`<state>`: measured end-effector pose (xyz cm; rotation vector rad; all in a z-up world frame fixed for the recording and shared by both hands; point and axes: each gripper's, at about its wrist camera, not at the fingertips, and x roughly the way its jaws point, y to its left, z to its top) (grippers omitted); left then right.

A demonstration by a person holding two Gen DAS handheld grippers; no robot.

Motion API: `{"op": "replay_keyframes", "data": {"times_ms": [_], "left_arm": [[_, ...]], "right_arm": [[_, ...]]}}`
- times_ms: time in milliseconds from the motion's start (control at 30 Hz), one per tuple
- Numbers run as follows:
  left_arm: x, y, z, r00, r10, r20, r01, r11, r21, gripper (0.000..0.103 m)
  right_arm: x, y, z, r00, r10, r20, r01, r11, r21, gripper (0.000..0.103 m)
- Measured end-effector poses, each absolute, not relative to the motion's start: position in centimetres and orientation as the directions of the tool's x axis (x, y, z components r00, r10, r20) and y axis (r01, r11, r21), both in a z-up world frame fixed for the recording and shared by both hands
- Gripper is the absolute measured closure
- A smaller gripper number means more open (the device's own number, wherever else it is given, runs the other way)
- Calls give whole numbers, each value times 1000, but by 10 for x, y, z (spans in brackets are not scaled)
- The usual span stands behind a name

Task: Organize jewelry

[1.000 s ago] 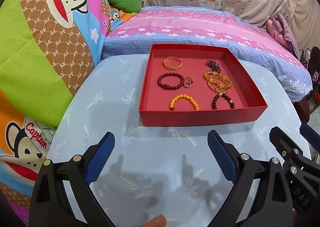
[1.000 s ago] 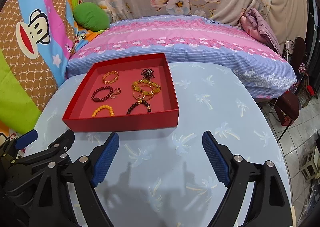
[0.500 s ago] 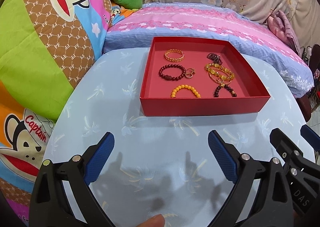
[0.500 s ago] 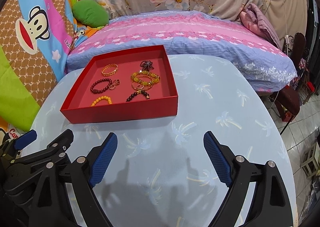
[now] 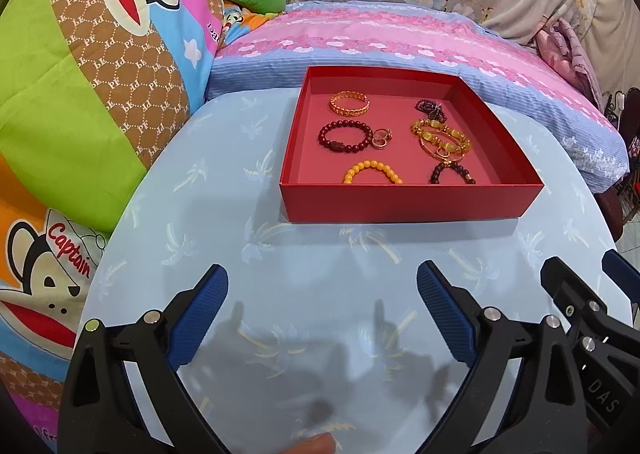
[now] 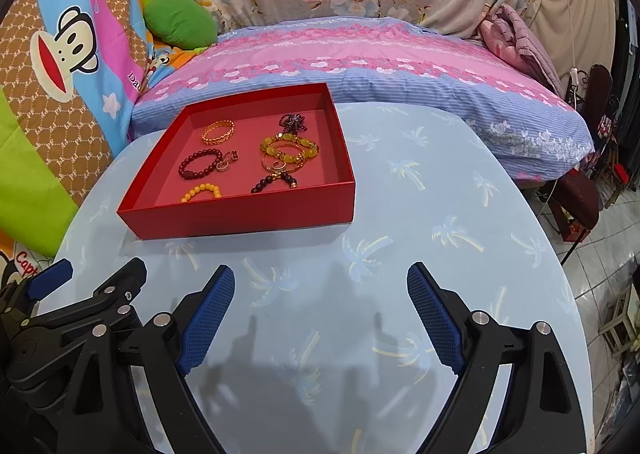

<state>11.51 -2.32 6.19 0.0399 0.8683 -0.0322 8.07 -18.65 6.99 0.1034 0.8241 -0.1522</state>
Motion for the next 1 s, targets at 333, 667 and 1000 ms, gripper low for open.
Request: {"op": "replay_keyframes", "data": {"times_ms": [333,667,1000], "left_arm": [[114,-21,60,645,-10,-764,39,999,19,12],[114,-20,60,643,-8,-765,39,999,22,12],[114,-20,59,641,-9,-767,40,999,22,12]], "right_arm": [[80,-186,69,669,-95,-737,174,984,31,19],[80,-185,69,667,-96,-739,176,984,30,19],[80,-185,69,666,-96,-740,175,984,30,19]]}}
